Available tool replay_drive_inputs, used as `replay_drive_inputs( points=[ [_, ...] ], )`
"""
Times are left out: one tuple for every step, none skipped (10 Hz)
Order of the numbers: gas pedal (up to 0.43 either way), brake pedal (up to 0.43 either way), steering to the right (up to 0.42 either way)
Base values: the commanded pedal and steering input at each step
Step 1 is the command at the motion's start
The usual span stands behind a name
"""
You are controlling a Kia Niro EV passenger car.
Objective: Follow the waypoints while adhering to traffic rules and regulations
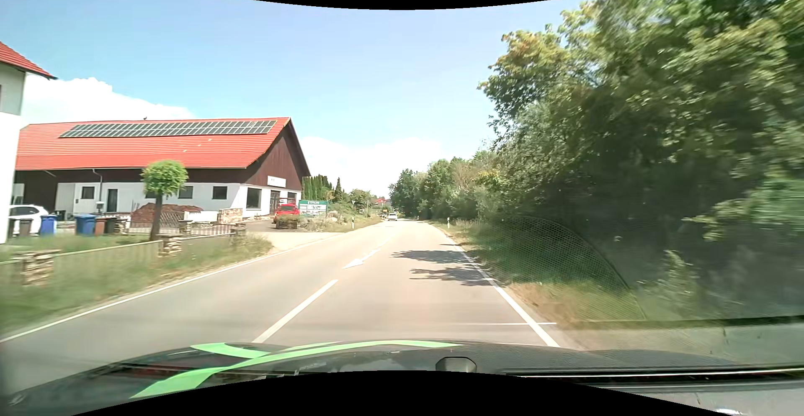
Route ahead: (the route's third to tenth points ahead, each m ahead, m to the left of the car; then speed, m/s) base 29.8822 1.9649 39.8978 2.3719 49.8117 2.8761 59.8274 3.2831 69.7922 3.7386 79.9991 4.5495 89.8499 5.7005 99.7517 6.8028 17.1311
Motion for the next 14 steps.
replay_drive_inputs(
  points=[
    [0.138,0.0,-0.004],
    [0.138,0.0,-0.004],
    [0.138,0.0,-0.004],
    [0.15,0.0,-0.004],
    [0.169,0.0,-0.004],
    [0.169,0.0,-0.004],
    [0.169,0.0,-0.004],
    [0.157,0.0,-0.004],
    [0.157,0.0,-0.002],
    [0.15,0.0,-0.001],
    [0.15,0.0,-0.001],
    [0.15,0.0,-0.002],
    [0.15,0.0,-0.002],
    [0.15,0.0,-0.002]
  ],
)
